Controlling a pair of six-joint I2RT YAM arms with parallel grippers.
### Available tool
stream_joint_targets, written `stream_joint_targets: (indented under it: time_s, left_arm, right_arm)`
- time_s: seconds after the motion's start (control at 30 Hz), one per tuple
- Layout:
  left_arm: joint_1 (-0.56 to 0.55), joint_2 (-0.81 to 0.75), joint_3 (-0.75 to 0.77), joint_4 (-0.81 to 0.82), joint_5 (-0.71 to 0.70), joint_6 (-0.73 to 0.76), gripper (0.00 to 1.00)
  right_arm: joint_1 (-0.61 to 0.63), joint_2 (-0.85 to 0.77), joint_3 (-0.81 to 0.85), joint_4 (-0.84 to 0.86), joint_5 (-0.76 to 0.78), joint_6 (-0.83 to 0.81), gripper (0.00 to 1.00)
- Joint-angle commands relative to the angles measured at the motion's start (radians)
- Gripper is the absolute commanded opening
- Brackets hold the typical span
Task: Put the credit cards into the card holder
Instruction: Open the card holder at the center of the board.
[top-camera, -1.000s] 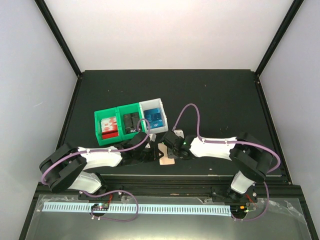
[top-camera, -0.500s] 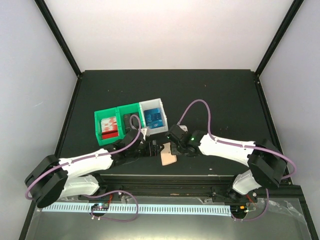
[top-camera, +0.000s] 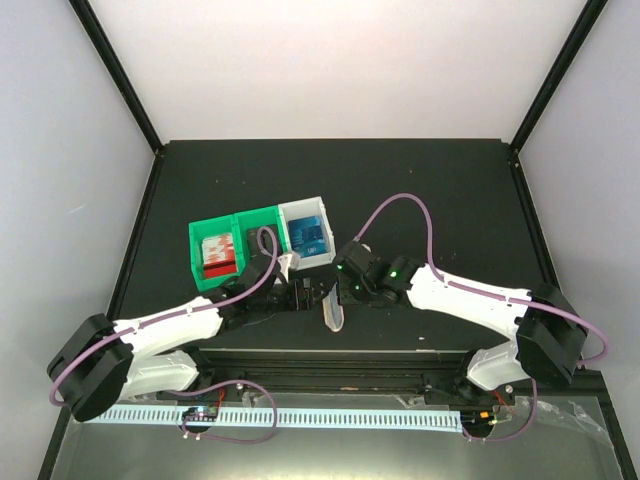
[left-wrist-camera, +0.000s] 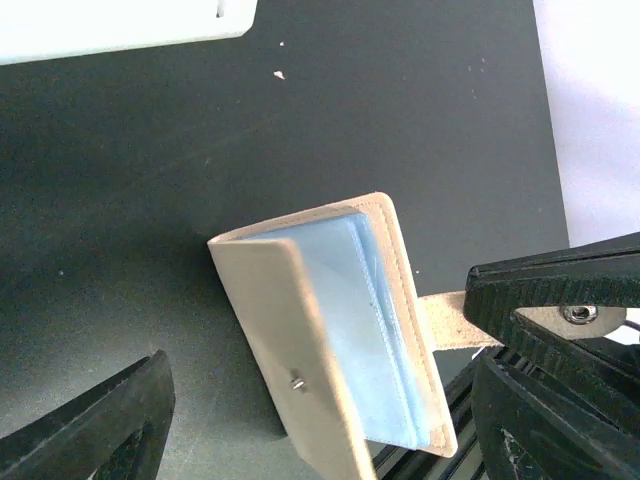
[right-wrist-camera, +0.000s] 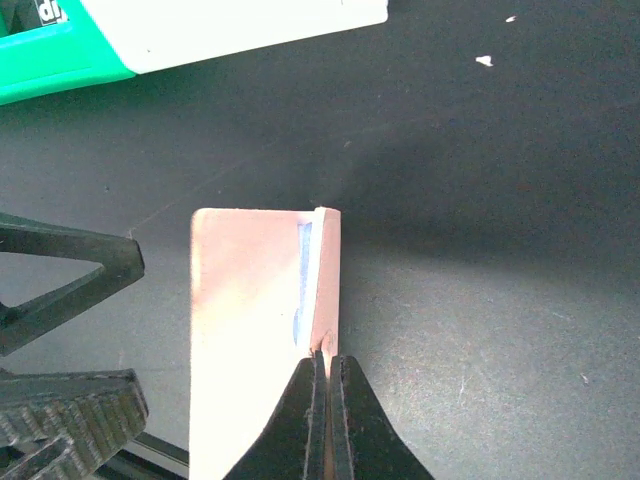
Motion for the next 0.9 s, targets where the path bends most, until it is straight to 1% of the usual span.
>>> stream_joint_targets:
  time_s: [0.0,0.1,0.3,0.43,0.67,0.73,0.8,0.87]
  left_arm:
    - [0.011,-0.003,-0.013,0.022,0.036,-0.002,0.83]
    - [0.011,0.010,-0.019,0.013,0.026,-0.002,0.81]
    - [0.013,0.049,-0.019,-0.011,0.016,0.004,0.71]
    - [0.012,0.063,-0.019,-0.008,0.020,0.006,0.70]
    - [0.013,0.088,-0.006,0.029,0.071,0.023,0.67]
    - [0.013,0.104,0.002,0.030,0.088,0.031,0.67]
    - [0.013,0.126,0.008,0.030,0.098,0.036,0.66]
    - [0.012,0.151,0.013,0.027,0.105,0.039,0.58]
  right_arm:
    - [-0.003,-0.003,0.011,0.023,-0.027,0.000,0.01]
    - [-0.003,0.000,0.009,0.018,-0.010,0.001,0.01]
    - [-0.003,0.011,-0.008,0.035,-0.017,-0.003,0.01]
    - [-0.003,0.003,-0.031,0.092,-0.062,-0.010,0.01]
    - [-0.004,0.025,-0.024,0.074,-0.036,-0.013,0.01]
    - [-0.003,0.029,-0.027,0.079,-0.040,-0.019,0.03]
    - [-0.003,0.030,-0.030,0.083,-0.041,-0.024,0.08]
    - [-0.003,0.023,-0.036,0.091,-0.043,-0.031,0.18]
